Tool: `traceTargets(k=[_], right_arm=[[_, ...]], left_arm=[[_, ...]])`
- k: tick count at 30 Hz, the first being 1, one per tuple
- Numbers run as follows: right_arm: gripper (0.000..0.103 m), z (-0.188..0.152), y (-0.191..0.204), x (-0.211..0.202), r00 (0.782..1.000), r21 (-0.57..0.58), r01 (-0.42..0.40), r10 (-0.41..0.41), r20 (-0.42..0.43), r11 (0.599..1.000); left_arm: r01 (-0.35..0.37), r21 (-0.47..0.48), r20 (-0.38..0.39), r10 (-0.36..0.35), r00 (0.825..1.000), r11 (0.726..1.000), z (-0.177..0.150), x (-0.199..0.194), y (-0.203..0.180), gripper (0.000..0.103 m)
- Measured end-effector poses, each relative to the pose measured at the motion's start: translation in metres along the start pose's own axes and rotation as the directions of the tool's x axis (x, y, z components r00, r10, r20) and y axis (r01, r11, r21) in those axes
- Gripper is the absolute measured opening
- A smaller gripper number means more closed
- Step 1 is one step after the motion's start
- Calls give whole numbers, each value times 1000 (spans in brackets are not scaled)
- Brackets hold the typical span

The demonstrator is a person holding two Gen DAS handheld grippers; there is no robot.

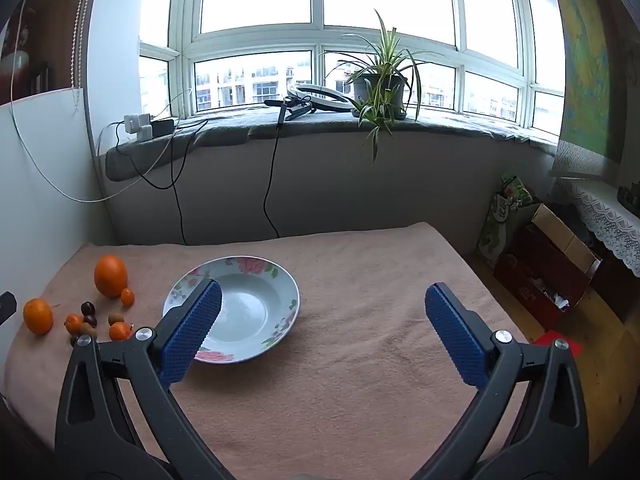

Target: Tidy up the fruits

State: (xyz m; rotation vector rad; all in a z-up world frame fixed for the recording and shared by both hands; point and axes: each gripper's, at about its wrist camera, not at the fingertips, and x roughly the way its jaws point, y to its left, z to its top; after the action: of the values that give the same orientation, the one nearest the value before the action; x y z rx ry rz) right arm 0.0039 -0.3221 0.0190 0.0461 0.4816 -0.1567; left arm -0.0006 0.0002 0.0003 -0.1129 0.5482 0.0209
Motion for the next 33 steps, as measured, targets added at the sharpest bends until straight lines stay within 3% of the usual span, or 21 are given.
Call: traceTargets(k=[33], right_arm=[[103, 1, 0, -6, 1000, 22, -23, 22, 11, 1000]], left_arm=[[2, 4, 6, -2, 1000, 1000, -1, -3, 1, 102]])
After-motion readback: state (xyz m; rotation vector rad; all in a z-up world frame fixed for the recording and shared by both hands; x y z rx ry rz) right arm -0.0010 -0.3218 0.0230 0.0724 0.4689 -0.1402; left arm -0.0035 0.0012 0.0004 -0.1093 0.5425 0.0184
